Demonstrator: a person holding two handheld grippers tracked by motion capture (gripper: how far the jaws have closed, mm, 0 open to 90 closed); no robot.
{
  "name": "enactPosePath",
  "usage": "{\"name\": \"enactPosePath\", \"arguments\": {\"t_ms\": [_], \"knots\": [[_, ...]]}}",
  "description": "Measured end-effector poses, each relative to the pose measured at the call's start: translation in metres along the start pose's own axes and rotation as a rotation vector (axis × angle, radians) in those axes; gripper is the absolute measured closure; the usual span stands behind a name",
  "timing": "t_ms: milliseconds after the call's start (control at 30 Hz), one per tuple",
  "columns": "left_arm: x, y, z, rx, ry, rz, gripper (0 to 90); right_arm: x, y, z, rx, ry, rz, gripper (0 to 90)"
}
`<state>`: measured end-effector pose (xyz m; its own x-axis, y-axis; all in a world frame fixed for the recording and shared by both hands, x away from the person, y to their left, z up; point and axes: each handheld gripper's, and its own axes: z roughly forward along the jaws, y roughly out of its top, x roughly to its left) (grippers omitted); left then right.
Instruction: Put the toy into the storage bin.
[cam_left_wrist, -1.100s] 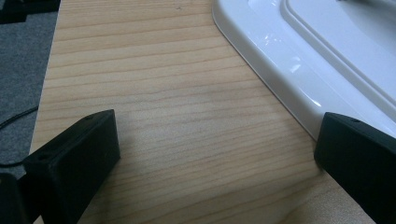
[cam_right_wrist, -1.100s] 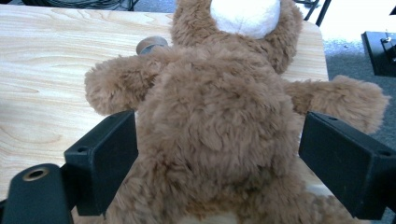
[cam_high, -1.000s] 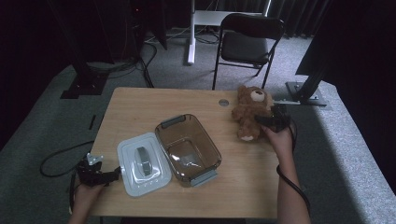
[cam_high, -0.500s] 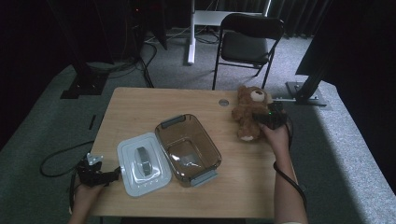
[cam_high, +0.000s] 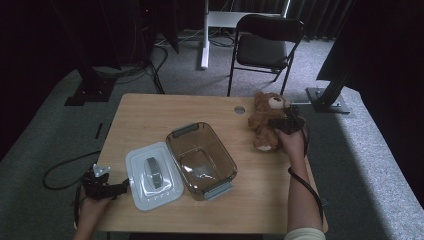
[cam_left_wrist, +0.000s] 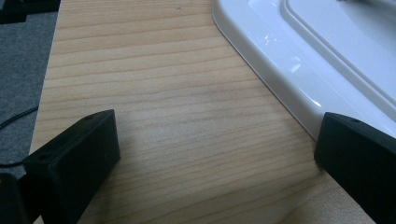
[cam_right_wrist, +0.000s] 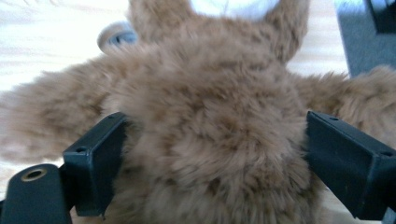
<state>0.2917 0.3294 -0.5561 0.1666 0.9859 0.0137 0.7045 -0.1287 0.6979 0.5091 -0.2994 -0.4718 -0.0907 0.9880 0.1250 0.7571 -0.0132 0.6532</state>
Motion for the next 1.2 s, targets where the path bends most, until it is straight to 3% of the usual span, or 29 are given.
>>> {"name": "enactPosePath", "arguments": {"t_ms": [133, 267, 567, 667, 967, 1100, 1200], "knots": [[0.000, 0.000, 0.000, 0.000, 0.000, 0.000, 0.7, -0.005, -0.002, 0.009, 0.039, 0.042, 0.031, 10.3], [0.000, 0.000, 0.000, 0.000, 0.000, 0.001, 0.7, -0.003, -0.009, 0.015, 0.043, 0.074, 0.015, 10.2], [0.000, 0.000, 0.000, 0.000, 0.000, 0.000, 0.7, 0.004, -0.017, 0.024, 0.048, 0.081, 0.001, 11.3], [0.000, 0.000, 0.000, 0.000, 0.000, 0.000, 0.7, 0.008, -0.019, 0.024, 0.050, 0.066, -0.026, 19.7], [0.000, 0.000, 0.000, 0.000, 0.000, 0.000, 0.7, 0.005, -0.020, 0.016, 0.019, 0.054, -0.026, 56.4], [0.000, 0.000, 0.000, 0.000, 0.000, 0.000, 0.7, 0.004, -0.020, 0.006, -0.032, 0.053, -0.011, 64.3], [0.000, 0.000, 0.000, 0.000, 0.000, 0.000, 0.7, 0.006, -0.020, -0.003, -0.052, 0.051, -0.030, 65.4]]}}
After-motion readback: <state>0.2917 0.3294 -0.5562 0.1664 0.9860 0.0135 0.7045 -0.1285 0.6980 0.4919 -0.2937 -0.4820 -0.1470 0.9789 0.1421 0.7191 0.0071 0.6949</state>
